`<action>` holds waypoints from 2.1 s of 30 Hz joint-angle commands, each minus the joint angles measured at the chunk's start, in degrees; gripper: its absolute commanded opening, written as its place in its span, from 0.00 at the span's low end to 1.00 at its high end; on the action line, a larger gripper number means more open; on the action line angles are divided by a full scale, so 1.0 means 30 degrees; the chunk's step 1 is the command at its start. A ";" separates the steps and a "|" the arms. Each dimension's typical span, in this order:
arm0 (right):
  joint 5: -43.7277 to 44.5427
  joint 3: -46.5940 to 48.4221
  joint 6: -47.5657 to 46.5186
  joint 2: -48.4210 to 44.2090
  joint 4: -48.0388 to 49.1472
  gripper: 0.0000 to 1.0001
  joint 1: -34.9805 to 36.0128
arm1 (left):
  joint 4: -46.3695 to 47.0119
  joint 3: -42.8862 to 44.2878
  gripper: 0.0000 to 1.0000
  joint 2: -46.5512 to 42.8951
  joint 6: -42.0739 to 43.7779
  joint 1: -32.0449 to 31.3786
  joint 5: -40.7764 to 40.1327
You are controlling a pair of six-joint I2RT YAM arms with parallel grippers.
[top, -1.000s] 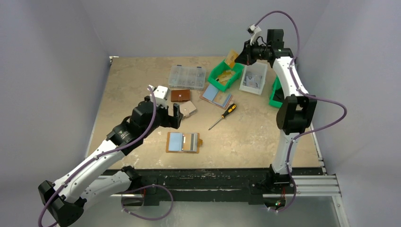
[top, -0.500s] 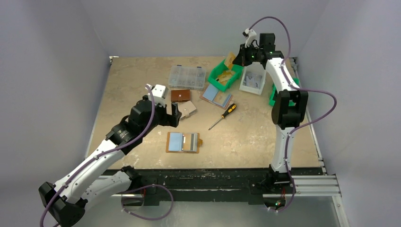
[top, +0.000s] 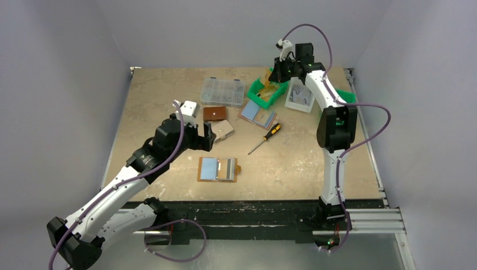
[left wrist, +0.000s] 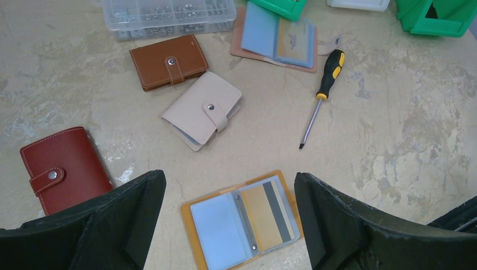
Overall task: Take the credit cards out of the card holder
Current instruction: Place the credit card in the storage box, then reset both arms
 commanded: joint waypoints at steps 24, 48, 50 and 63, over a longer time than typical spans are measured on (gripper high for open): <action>0.7133 0.0664 0.0784 0.1193 0.0902 0.38 0.0585 | 0.0858 -0.0069 0.91 -0.0238 0.0146 0.0377 0.0484; 0.2238 -0.8673 -0.1592 -0.9098 0.3170 0.57 0.0122 | 0.0807 -0.0023 0.92 -0.0318 0.0169 0.0584 0.0730; 0.1142 -1.0470 -0.1673 -1.0957 0.3832 0.60 -0.0411 | 0.0810 -0.0038 0.93 -0.0273 0.0248 0.0609 0.0947; -0.7515 -1.7662 -0.1109 -2.0731 0.4054 0.99 -0.5613 | 0.1282 -0.0216 0.93 0.0310 -0.0027 0.0695 0.3742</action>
